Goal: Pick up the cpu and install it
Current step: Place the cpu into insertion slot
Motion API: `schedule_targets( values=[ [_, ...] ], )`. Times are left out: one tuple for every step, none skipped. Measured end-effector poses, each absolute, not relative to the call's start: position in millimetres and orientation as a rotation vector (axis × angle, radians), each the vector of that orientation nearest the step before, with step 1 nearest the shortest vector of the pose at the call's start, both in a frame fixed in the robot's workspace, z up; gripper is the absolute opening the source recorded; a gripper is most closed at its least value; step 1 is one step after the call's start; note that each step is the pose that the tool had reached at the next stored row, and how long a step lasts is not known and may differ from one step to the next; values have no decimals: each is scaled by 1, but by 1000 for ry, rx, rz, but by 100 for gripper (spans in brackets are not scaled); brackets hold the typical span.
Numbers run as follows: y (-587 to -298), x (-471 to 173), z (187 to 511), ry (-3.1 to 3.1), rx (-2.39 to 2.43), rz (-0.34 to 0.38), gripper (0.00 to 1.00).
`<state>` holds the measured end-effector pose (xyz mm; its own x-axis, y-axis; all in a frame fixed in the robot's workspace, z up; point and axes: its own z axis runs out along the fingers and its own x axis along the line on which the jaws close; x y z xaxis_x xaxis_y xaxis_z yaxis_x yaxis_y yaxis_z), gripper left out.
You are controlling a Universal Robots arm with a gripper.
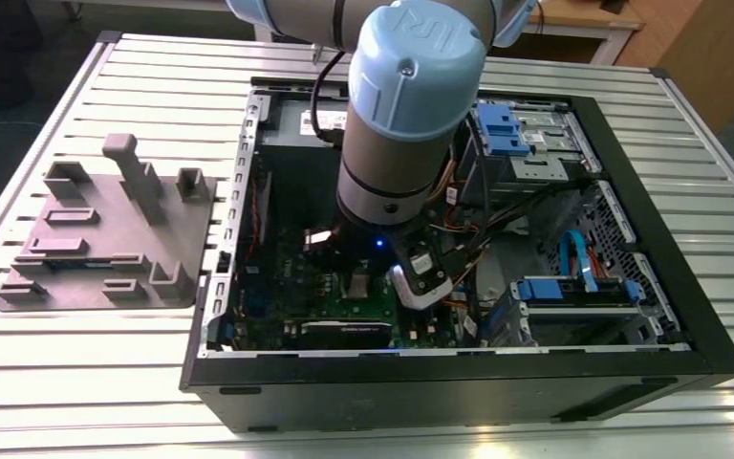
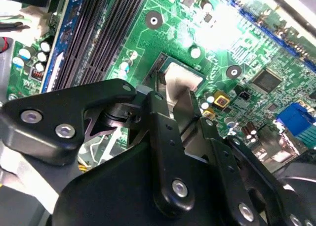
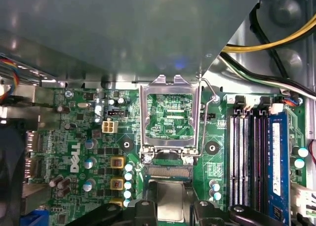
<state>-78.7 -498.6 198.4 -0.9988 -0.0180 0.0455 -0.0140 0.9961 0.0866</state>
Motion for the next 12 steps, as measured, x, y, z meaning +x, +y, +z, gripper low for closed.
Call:
schedule_targets(
  values=[
    [-499, -79, 199, -3092, 26, -134, 32],
    [-499, -78, 199, -3092, 27, -134, 33],
    [-499, -78, 199, -3092, 27, -134, 33],
    [-499, -78, 199, -3092, 27, -133, 39],
    [-499, -78, 199, -3092, 27, -133, 39],
    [-499, -78, 199, -3092, 29, -133, 45],
    [-499, -78, 199, -3091, 32, -133, 45],
    [-499, -77, 199, -3091, 40, -133, 45],
    [-499, -77, 199, -3091, 49, -133, 45],
    [-499, -78, 199, -3090, 56, -132, 45],
    [-499, -77, 198, -3090, 62, -132, 47],
    [-499, -77, 197, -3090, 66, -132, 47]
  ],
)
